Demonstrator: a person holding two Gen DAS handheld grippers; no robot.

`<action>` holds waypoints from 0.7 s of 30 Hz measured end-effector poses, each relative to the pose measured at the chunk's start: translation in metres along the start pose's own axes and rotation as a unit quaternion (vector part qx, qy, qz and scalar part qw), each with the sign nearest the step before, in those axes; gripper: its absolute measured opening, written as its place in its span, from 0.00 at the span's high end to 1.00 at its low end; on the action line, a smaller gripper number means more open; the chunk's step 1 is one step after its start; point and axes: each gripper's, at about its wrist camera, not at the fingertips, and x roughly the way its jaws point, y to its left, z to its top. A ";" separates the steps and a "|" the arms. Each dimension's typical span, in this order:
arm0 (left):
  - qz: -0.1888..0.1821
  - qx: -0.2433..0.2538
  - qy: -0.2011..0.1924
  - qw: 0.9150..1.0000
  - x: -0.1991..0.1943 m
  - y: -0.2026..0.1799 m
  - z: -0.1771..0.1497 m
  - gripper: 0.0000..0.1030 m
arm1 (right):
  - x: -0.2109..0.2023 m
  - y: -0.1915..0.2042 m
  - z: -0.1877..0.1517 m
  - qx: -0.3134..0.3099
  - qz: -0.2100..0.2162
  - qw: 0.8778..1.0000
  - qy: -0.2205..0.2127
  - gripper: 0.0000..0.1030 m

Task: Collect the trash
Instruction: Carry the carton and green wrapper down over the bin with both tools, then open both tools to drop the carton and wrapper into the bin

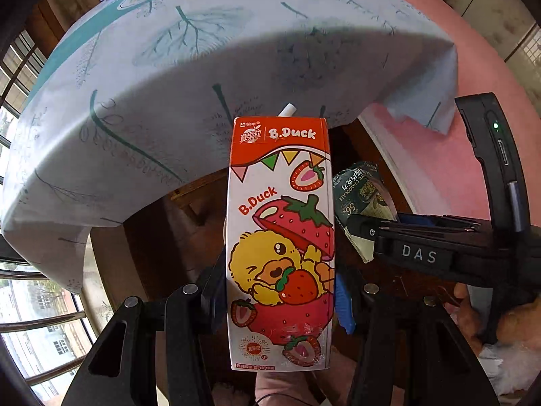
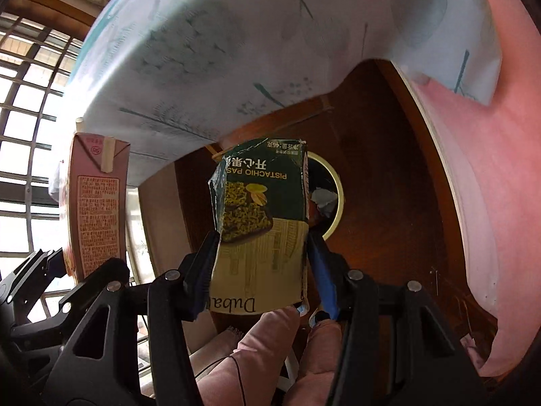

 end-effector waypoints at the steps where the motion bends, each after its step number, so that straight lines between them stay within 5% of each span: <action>1: 0.002 0.003 0.002 1.000 0.015 0.000 -0.002 0.50 | 0.015 -0.006 -0.001 0.008 -0.005 1.000 0.005 0.52; 8: 0.004 0.015 0.013 1.000 0.111 0.013 -0.013 0.50 | 0.115 -0.045 -0.005 0.054 -0.030 0.998 0.029 0.48; 16: 0.005 0.031 0.006 0.999 0.174 0.026 -0.020 0.47 | 0.199 -0.071 0.001 0.067 -0.024 0.996 0.045 0.40; 21: 0.009 0.024 0.009 1.000 0.186 0.044 -0.024 0.22 | 0.228 -0.071 0.008 0.062 -0.032 0.997 0.036 0.38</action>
